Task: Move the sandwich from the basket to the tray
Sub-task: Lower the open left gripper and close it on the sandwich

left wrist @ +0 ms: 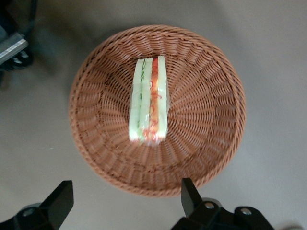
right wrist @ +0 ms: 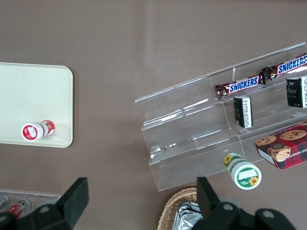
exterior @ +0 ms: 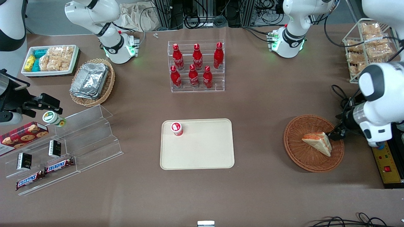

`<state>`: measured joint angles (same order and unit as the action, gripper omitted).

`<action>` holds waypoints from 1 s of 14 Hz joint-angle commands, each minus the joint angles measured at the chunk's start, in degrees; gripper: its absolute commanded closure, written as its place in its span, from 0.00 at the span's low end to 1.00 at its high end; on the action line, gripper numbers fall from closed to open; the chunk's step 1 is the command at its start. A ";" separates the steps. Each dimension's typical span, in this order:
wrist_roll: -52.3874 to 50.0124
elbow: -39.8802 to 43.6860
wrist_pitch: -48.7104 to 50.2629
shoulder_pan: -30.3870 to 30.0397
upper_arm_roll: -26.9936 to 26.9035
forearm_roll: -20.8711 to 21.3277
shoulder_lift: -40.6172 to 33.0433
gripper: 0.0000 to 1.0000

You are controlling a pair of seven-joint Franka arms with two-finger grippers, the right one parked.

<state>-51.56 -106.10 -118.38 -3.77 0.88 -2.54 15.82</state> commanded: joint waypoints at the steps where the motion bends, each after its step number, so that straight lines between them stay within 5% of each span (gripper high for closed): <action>1: -5.20 -0.15 -6.06 0.60 0.00 0.16 5.87 0.00; 7: -5.39 -0.77 -10.56 0.60 0.00 3.49 11.34 0.00; 8: -5.39 -0.68 -10.99 0.60 0.00 4.20 11.86 0.12; 10: -5.48 -0.60 -11.17 0.52 0.09 4.30 11.96 0.79; 11: -5.39 -0.51 -11.17 0.52 0.09 4.30 11.87 1.00; 14: -4.86 0.45 -10.21 0.34 0.09 4.30 9.69 1.00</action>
<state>-55.26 -105.73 -128.54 -3.35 0.88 0.36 27.91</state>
